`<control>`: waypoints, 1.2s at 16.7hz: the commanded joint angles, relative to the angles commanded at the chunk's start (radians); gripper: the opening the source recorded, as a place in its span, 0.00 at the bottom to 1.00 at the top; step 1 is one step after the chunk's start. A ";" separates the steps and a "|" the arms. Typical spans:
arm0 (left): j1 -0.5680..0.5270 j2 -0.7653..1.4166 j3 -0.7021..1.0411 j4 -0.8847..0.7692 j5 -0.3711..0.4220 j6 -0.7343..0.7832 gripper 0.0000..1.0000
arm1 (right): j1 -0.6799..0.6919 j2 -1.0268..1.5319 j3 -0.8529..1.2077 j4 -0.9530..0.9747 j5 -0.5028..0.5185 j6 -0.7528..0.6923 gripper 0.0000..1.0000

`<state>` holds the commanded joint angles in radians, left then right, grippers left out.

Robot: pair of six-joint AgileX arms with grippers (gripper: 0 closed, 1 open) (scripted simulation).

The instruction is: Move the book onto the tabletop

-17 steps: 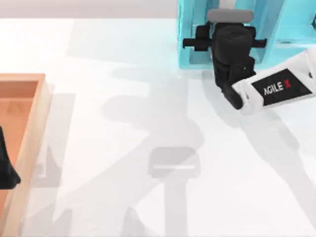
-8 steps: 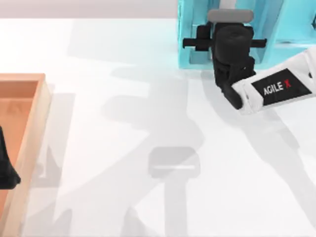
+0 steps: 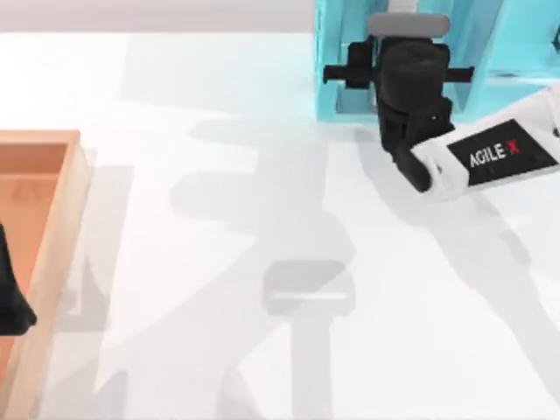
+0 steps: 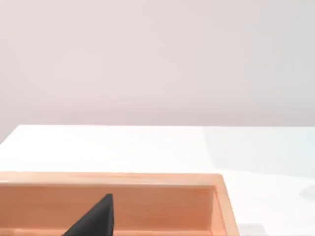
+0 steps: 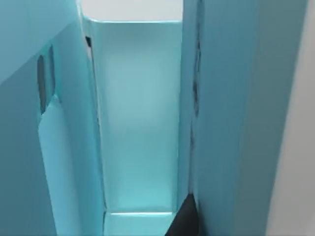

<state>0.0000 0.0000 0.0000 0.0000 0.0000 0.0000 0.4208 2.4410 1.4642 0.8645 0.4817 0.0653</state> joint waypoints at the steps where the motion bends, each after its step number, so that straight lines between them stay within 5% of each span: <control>1: 0.000 0.000 0.000 0.000 0.000 0.000 1.00 | 0.009 -0.033 -0.018 -0.017 0.010 0.001 0.00; 13: 0.000 0.000 0.000 0.000 0.000 0.000 1.00 | 0.226 -0.852 -0.439 -0.420 0.215 0.036 0.00; 20: 0.000 0.000 0.000 0.000 0.000 0.000 1.00 | 0.262 -0.948 -0.499 -0.477 0.245 0.045 0.00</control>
<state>0.0000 0.0000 0.0000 0.0000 0.0000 0.0000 0.6825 1.4925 0.9650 0.3874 0.7270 0.1102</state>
